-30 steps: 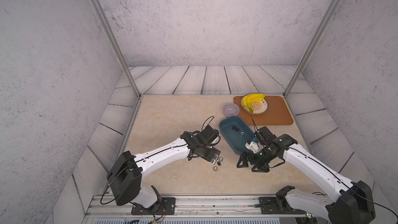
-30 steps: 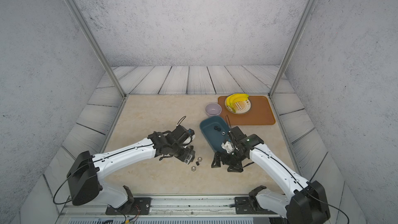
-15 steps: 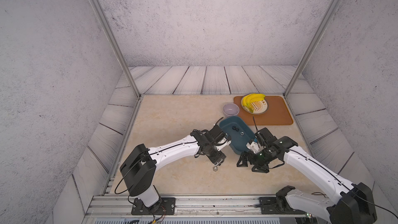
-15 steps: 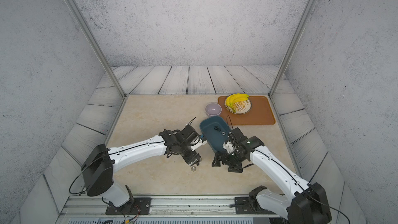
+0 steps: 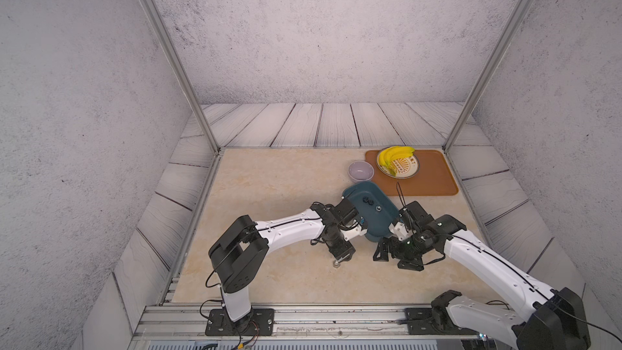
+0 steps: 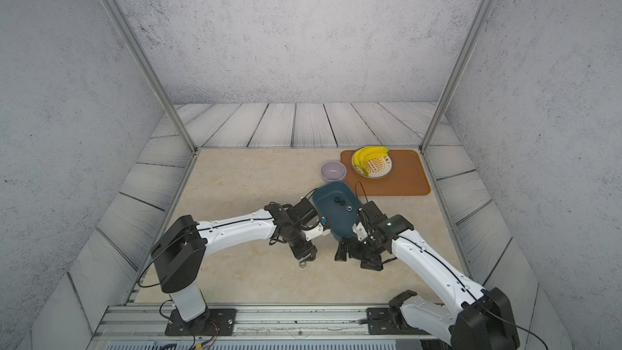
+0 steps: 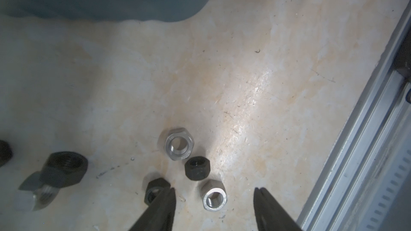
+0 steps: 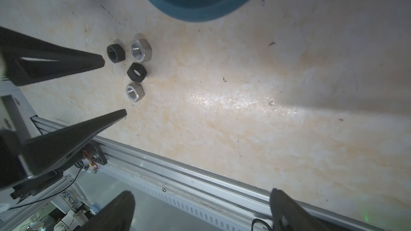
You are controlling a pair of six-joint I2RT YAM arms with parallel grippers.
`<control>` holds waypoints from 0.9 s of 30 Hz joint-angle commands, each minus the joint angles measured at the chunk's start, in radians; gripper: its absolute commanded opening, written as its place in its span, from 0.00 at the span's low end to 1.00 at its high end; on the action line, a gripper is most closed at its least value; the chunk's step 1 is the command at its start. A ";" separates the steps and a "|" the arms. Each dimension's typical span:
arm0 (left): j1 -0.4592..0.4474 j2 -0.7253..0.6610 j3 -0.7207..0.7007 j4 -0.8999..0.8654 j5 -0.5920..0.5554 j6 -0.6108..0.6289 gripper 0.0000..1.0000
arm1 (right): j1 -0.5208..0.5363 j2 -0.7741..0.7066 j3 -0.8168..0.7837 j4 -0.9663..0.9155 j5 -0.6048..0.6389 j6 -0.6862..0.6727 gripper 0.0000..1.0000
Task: Put the nuts on the desktop into the storage box
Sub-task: Pick up the nut from the center of the board.
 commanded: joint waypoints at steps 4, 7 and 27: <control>-0.003 0.054 0.011 0.010 0.031 0.030 0.58 | 0.003 -0.013 0.008 -0.022 0.034 0.004 0.99; -0.001 0.063 0.005 0.004 0.026 0.031 0.56 | 0.003 -0.016 0.026 -0.049 0.059 -0.006 0.99; -0.003 0.115 -0.012 0.018 -0.016 0.024 0.43 | 0.003 -0.043 0.044 -0.055 0.072 -0.007 0.99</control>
